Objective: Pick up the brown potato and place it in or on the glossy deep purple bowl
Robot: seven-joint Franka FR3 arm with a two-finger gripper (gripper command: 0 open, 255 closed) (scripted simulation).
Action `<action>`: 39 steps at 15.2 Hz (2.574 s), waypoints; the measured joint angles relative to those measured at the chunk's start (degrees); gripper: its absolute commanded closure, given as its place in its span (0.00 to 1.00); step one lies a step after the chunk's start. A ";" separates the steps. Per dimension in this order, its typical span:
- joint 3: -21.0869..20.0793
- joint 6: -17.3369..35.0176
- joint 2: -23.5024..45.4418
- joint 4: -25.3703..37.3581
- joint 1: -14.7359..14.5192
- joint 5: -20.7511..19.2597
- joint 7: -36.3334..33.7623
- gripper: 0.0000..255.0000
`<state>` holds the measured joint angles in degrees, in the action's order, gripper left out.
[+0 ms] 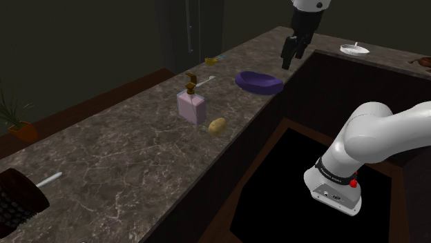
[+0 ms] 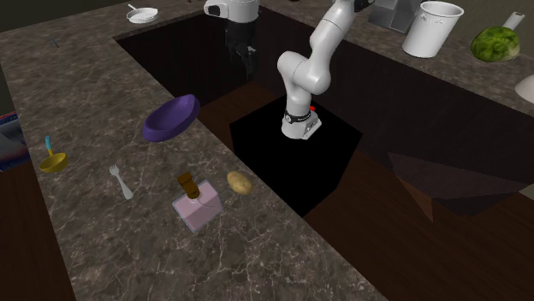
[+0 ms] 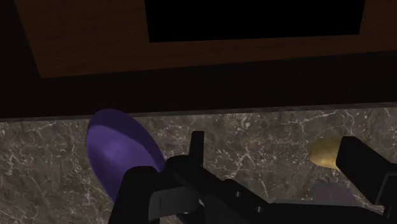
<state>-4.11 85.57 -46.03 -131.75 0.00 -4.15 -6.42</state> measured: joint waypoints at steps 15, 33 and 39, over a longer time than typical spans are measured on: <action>-18.64 17.69 8.50 -9.40 5.96 13.16 -39.73 0.00; -38.72 43.71 43.80 -1.28 19.15 3.76 -91.52 0.00; -38.77 47.05 46.86 -2.38 19.28 0.96 -93.64 0.00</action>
<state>-42.87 132.62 0.83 -134.13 19.28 -3.19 -100.06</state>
